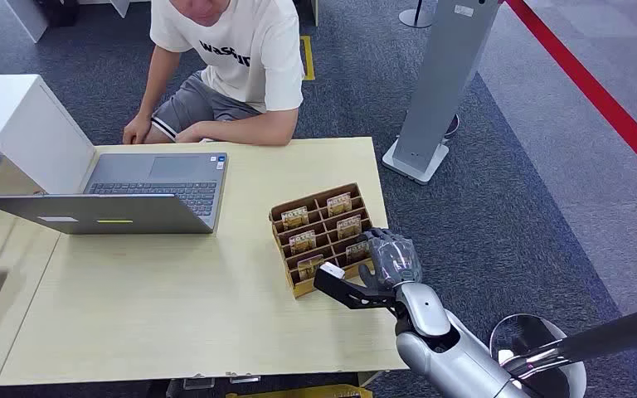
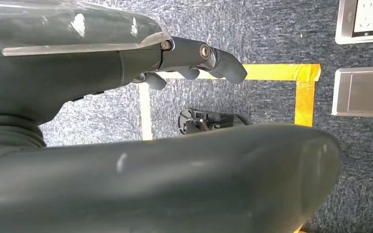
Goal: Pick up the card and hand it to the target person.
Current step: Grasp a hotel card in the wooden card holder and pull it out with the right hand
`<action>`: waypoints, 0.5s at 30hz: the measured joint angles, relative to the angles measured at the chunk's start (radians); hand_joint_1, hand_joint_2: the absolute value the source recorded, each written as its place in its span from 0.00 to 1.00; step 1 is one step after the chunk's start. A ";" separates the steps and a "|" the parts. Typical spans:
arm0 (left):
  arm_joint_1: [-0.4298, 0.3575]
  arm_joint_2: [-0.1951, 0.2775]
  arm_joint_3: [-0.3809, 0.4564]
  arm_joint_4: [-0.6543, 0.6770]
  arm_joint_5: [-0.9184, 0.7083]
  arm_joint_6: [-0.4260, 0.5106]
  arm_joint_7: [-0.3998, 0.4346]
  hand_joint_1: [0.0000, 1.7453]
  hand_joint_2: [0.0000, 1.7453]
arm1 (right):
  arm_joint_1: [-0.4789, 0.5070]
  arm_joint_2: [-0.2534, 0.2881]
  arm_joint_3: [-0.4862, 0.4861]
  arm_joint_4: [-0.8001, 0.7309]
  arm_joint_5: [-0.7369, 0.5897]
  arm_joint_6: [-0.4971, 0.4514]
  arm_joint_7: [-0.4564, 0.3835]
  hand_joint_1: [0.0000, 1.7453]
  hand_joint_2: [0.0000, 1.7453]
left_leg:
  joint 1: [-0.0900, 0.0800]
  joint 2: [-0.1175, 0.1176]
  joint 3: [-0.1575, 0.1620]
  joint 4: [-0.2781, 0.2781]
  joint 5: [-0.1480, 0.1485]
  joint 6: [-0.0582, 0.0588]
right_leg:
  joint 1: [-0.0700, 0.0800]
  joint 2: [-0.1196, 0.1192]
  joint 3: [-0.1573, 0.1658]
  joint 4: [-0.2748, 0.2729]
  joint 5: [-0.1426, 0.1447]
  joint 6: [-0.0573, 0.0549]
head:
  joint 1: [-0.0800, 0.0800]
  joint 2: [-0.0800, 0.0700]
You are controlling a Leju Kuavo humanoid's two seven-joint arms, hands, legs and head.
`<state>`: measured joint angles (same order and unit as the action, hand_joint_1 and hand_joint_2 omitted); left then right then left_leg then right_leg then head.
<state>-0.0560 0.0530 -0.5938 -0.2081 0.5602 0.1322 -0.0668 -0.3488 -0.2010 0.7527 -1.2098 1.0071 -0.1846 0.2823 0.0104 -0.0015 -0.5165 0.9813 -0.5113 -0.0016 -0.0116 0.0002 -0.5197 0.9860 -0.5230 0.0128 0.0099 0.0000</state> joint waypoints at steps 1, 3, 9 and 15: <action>0.000 0.000 0.000 0.000 0.001 0.000 0.000 0.00 0.00 | 0.000 0.000 0.000 0.000 0.000 0.000 0.000 0.56 1.00 | 0.000 0.000 0.000 0.000 0.000 0.000 | 0.000 0.000 0.000 0.000 0.000 0.000 | 0.000 0.000; 0.000 0.000 0.000 0.000 0.001 0.000 0.000 0.00 0.00 | 0.000 0.000 0.000 0.002 -0.001 0.000 0.000 0.64 1.00 | 0.000 0.000 0.000 0.000 0.000 0.000 | 0.000 0.000 0.000 0.000 0.000 0.000 | 0.000 0.000; 0.000 0.000 -0.002 0.000 0.002 0.000 0.000 0.00 0.00 | -0.006 0.000 0.000 0.011 -0.009 0.000 -0.004 0.75 1.00 | 0.000 0.000 0.000 0.000 0.000 0.000 | 0.000 0.000 0.000 0.000 0.000 0.000 | 0.000 0.000; 0.000 0.001 -0.002 0.000 0.007 0.000 0.000 0.00 0.00 | -0.008 0.000 0.000 0.014 -0.008 -0.002 -0.002 0.81 1.00 | 0.000 0.000 0.000 0.000 0.000 0.000 | 0.000 0.000 0.000 0.000 0.000 0.000 | 0.000 0.000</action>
<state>-0.0560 0.0541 -0.5959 -0.2083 0.5672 0.1327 -0.0668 -0.3564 -0.2010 0.7527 -1.1963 0.9993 -0.1870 0.2802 0.0104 -0.0014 -0.5163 0.9813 -0.5113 -0.0016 -0.0117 0.0002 -0.5196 0.9860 -0.5230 0.0128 0.0102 0.0000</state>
